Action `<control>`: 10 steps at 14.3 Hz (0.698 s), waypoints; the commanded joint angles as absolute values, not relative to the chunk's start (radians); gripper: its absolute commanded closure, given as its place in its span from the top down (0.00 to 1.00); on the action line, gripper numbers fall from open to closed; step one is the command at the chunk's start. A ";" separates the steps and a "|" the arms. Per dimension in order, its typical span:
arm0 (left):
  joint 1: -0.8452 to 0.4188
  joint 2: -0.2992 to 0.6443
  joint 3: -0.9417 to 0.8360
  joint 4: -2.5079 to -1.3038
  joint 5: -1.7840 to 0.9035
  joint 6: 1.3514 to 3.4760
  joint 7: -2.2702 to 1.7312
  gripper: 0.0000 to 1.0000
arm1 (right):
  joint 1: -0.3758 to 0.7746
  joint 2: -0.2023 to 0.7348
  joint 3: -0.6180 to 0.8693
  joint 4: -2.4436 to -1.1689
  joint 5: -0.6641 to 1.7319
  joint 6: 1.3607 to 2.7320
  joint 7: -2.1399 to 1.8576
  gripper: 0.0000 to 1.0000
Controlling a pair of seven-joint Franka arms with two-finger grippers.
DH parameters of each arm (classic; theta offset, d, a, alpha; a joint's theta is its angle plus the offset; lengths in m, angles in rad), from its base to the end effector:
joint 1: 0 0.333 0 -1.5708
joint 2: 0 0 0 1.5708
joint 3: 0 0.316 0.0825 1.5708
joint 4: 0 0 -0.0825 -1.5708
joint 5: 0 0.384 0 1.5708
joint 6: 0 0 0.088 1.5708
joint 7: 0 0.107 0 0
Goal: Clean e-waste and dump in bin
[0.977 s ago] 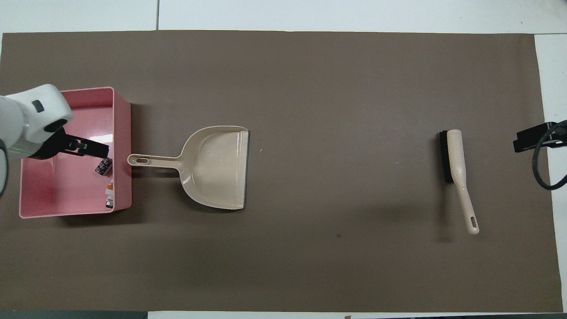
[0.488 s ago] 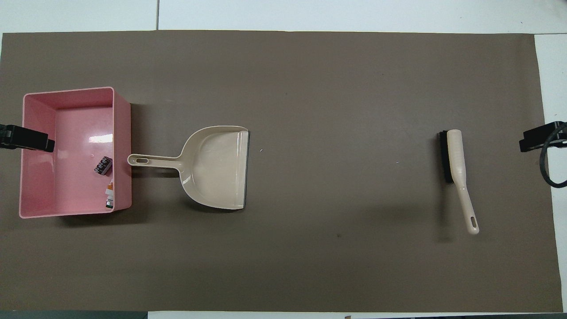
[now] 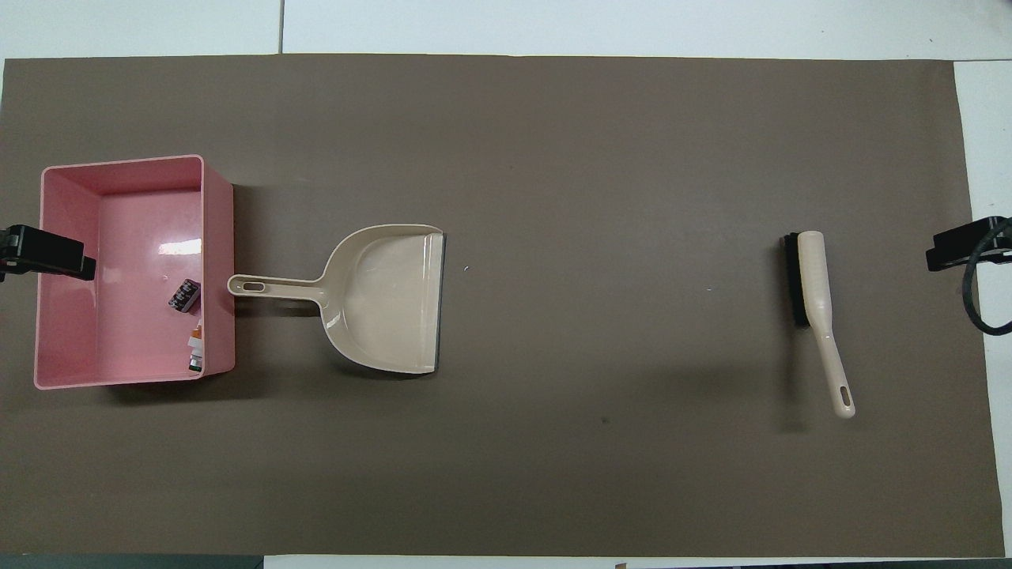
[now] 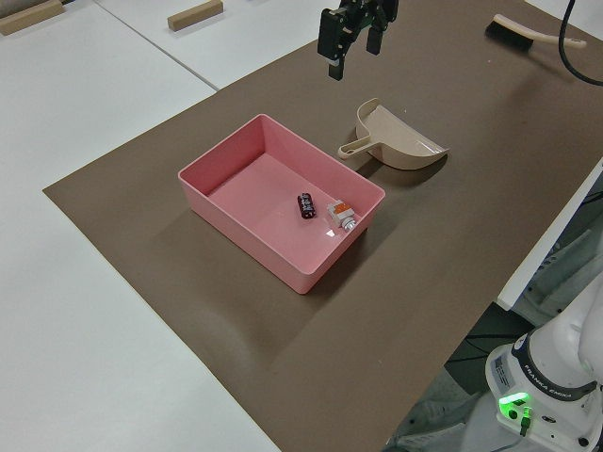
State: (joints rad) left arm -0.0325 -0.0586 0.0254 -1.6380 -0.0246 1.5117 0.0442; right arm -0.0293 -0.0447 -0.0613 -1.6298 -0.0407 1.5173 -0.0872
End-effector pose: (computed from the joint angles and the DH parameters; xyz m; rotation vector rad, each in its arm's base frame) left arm 0.5291 -0.0061 0.6198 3.1115 -0.0809 -0.1047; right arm 0.5313 -0.0536 0.6167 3.1079 -0.0063 -0.1103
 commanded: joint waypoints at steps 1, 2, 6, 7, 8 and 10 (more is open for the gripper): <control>-0.025 -0.057 0.025 -1.632 -0.032 1.494 0.015 0.98 | -0.037 -0.063 -0.057 -1.649 -0.015 1.532 -0.081 1.00; -0.025 -0.057 0.025 -1.632 -0.034 1.494 0.017 0.98 | -0.037 -0.063 -0.057 -1.649 -0.015 1.531 -0.081 1.00; -0.014 -0.057 0.025 -1.632 -0.032 1.496 0.029 0.98 | -0.037 -0.063 -0.058 -1.649 -0.015 1.532 -0.083 1.00; -0.012 -0.057 0.025 -1.632 -0.034 1.497 0.032 0.98 | -0.037 -0.063 -0.058 -1.649 -0.015 1.532 -0.083 0.99; -0.014 -0.057 0.026 -1.632 -0.034 1.497 0.037 0.98 | -0.037 -0.061 -0.057 -1.649 -0.015 1.532 -0.083 1.00; -0.014 -0.055 0.026 -1.631 -0.032 1.500 0.037 0.98 | -0.037 -0.063 -0.058 -1.649 -0.015 1.532 -0.083 1.00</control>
